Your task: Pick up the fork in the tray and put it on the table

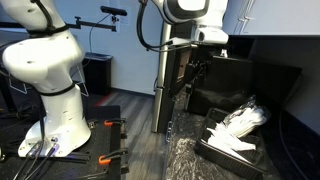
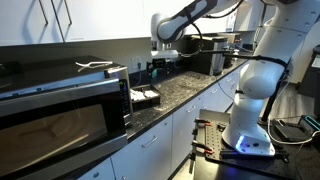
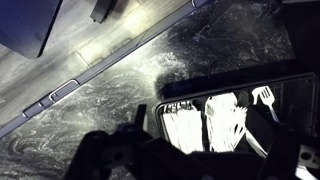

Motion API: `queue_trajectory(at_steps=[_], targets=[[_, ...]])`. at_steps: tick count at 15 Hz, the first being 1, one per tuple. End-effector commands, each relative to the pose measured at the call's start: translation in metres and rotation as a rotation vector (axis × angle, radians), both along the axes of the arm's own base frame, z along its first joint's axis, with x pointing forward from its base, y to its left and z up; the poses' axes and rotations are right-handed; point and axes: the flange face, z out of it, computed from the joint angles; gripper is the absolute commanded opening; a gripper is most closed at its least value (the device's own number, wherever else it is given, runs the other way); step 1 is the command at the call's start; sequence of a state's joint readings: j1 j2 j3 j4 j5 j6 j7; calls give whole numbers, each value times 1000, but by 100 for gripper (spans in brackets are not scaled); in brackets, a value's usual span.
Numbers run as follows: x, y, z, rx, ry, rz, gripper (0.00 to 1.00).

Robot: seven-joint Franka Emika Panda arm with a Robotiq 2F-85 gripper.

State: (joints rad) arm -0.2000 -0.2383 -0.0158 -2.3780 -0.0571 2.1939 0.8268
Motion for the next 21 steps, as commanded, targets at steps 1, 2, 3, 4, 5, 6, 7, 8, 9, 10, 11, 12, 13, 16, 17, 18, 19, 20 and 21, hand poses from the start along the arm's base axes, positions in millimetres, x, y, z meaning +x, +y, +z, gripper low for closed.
queue_trajectory(at_steps=[1, 2, 3, 4, 5, 6, 7, 8, 9, 10, 11, 12, 13, 16, 17, 18, 19, 20, 21], targets=[[18, -18, -24, 42, 31, -48, 100], [23, -23, -31, 39, 36, -70, 100], [27, -30, -37, 36, 39, -85, 100], [32, -36, -42, 35, 41, -101, 100], [36, -43, -48, 33, 40, -115, 100], [41, -51, -53, 27, 39, -120, 100], [44, -59, -58, 26, 36, -124, 100], [49, -64, -62, 20, 33, -142, 100], [53, -73, -67, 18, 30, -148, 100], [58, -79, -72, 17, 32, -160, 100], [62, -85, -77, 20, 33, -171, 99], [66, -91, -82, 19, 36, -179, 74], [70, -96, -86, 20, 38, -187, 74], [81, -108, -96, 22, 44, -207, 56], [85, -111, -100, 21, 47, -210, 49], [90, -112, -104, 20, 51, -216, 40], [92, -116, -110, 15, 62, -214, 33], [96, -116, -114, 14, 70, -214, 24], [100, -118, -120, 12, 80, -213, 22]])
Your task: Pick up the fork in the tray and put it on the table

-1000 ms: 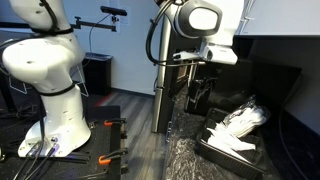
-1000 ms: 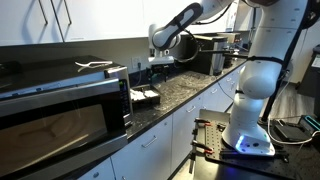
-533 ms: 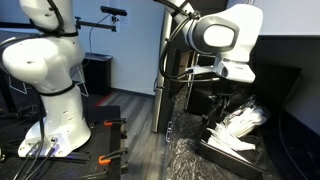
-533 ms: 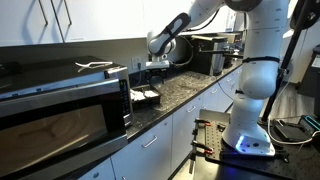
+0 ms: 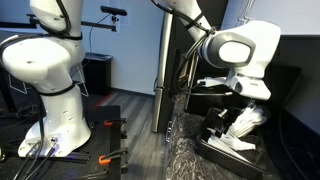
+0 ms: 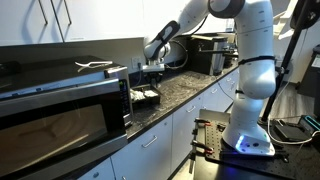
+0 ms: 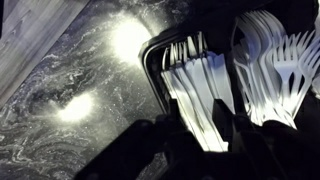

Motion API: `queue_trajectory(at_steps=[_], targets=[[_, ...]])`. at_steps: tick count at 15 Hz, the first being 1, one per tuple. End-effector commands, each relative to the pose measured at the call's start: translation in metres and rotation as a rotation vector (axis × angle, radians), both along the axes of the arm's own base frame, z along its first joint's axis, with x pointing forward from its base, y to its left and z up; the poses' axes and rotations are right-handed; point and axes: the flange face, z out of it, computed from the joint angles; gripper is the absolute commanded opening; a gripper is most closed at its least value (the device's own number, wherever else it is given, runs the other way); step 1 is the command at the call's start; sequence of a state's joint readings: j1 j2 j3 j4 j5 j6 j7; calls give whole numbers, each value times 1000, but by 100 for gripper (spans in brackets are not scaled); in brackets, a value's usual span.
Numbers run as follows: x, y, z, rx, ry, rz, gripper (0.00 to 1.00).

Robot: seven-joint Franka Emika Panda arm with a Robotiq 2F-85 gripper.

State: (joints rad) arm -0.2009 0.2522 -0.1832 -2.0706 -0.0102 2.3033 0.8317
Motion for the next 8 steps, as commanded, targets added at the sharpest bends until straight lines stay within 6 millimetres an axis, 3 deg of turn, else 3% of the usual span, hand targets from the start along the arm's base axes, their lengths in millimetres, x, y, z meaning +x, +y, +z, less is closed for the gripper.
queue_trajectory(at_steps=[1, 4, 8], targets=[[19, -4, -16, 2, 19, -17, 18], [30, -4, -32, 4, 42, -8, 7], [45, 2, -44, -4, 52, 8, 14]])
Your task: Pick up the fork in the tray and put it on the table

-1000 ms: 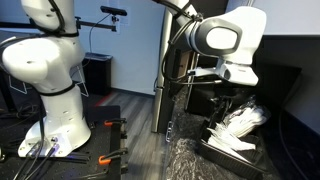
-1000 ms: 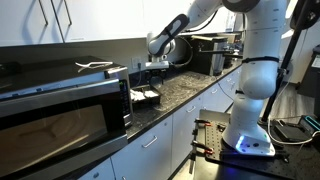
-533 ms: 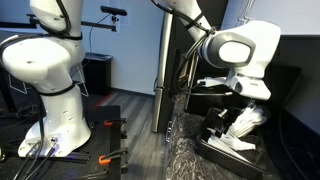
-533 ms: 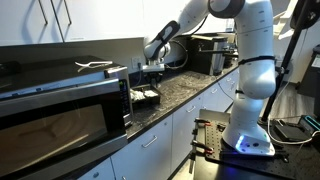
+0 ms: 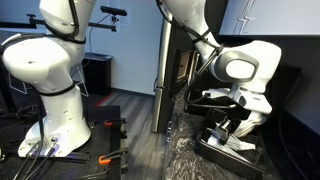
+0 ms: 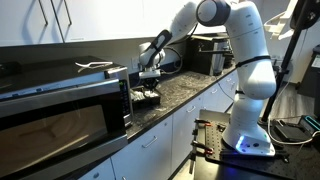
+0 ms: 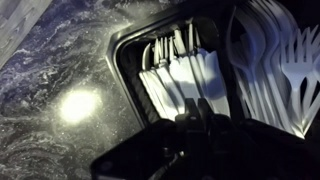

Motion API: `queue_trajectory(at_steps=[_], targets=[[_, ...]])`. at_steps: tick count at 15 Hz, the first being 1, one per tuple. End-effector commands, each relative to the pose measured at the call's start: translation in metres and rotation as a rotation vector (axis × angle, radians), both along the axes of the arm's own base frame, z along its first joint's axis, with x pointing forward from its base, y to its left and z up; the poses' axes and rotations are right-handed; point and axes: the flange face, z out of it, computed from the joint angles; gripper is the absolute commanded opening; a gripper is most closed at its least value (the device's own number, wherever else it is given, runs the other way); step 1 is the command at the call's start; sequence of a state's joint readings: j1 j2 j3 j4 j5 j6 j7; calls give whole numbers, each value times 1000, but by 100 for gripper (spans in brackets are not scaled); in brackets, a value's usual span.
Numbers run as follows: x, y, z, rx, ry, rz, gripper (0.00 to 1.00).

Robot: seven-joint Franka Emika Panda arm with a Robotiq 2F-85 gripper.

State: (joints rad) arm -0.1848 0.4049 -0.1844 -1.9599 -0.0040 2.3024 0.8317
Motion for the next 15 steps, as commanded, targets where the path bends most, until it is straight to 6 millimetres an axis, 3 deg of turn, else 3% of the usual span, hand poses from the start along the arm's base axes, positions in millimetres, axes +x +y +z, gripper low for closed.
queue_trajectory(at_steps=[1, 7, 11, 15], targets=[[19, 4, -1, -2, 2, -6, 16], [37, 3, 2, -22, -13, 6, 23], [46, 6, -7, -24, -3, 21, 28], [54, 17, -13, -28, 4, 50, 15]])
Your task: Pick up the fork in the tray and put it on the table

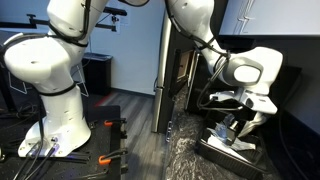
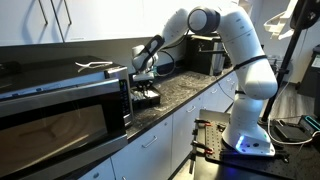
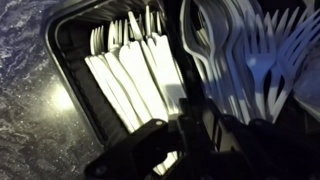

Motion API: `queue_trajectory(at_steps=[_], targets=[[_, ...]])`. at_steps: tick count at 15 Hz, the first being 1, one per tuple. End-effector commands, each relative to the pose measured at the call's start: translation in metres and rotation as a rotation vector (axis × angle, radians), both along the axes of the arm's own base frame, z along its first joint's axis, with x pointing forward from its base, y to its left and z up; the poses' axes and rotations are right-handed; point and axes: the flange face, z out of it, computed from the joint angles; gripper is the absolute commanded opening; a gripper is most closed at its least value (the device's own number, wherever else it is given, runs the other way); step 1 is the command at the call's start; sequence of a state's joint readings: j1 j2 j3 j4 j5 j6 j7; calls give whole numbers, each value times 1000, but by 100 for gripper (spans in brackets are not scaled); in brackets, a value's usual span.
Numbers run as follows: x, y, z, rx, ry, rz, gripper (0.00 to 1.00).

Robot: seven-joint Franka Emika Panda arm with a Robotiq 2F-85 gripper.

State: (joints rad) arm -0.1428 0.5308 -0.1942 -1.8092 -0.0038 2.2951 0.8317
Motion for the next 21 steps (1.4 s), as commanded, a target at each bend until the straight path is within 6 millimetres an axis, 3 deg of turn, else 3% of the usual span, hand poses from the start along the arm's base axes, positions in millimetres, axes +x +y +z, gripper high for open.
queue_trajectory(at_steps=[1, 2, 4, 9, 16, 17, 20, 21], targets=[[12, 11, 3, 2, 10, 10, 13], [12, 15, 7, 1, 5, 19, 23], [14, 23, 12, -5, -6, 35, 30], [18, 24, 2, 4, 13, 34, 29], [22, 25, -10, 4, 47, 42, 35], [24, 26, -11, 2, 52, 44, 31], [26, 27, -10, -1, 55, 51, 1], [26, 29, -8, -3, 50, 55, 0]])
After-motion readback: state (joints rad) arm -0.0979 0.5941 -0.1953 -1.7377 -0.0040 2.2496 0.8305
